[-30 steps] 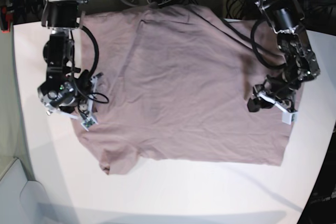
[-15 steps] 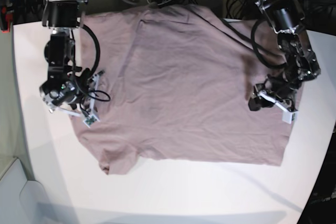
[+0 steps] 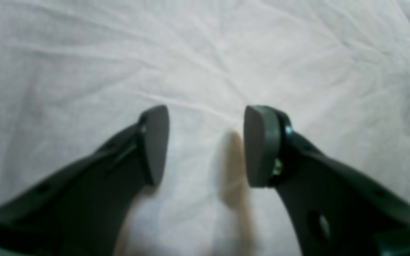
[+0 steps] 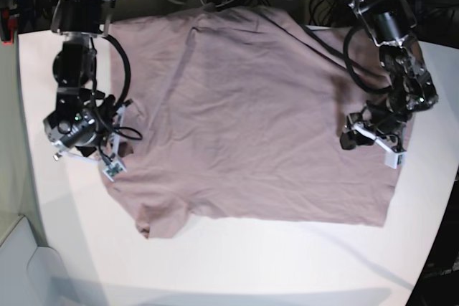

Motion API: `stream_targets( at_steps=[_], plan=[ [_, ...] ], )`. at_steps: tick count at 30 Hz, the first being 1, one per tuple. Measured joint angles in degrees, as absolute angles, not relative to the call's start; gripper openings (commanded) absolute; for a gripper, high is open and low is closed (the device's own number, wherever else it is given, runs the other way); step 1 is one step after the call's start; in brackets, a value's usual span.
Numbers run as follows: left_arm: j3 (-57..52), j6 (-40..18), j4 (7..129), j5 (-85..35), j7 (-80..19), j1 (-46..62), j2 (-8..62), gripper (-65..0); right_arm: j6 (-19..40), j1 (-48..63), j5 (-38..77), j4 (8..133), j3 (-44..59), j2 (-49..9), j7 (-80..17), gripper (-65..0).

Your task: Layout the t-shirt on the table in an organized manner, then fold the t-shirt properly

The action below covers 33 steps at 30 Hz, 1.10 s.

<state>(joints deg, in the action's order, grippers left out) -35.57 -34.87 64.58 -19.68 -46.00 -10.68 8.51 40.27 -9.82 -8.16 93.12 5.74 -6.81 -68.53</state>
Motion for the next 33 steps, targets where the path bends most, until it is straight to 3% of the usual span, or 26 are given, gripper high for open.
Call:
stream_targets(
  at_steps=[5,13,24,28,31,33],
  plan=[
    [-35.57,-34.87,64.55,-19.7,-46.0,-10.68,8.49,-31.8,40.27,-9.87,-8.25,93.23,5.89,-4.56,-68.36,-30.7],
    [-35.57,-34.87,64.53,-19.7,-46.0,-10.66,8.43,-31.8,40.25,-11.99,-8.36,93.21,5.98,-0.73,-68.4,-30.2],
    [-35.57,-34.87,64.53,-19.7,-45.98,-10.48,8.54,-31.8,40.25,-13.28,-8.56,84.49,6.07,-0.8,-66.11,-30.9],
    [-35.57,-34.87,64.53,-19.7,-46.0,-10.5,8.54,-31.8,40.27,-13.28,-8.58,84.53,6.07,-0.95,-66.0,-44.4],
    [-35.57,-34.87,64.53,-19.68,-45.98,-10.52,8.51,-31.8,40.25,-13.3,-8.56,84.53,6.04,-0.95,-65.98,-63.3],
    [-35.57,-34.87,64.53,-19.68,-46.0,-10.52,8.51,-31.8,40.27,-13.28,-8.56,84.53,6.04,-1.08,-65.98,-65.0]
  ],
)
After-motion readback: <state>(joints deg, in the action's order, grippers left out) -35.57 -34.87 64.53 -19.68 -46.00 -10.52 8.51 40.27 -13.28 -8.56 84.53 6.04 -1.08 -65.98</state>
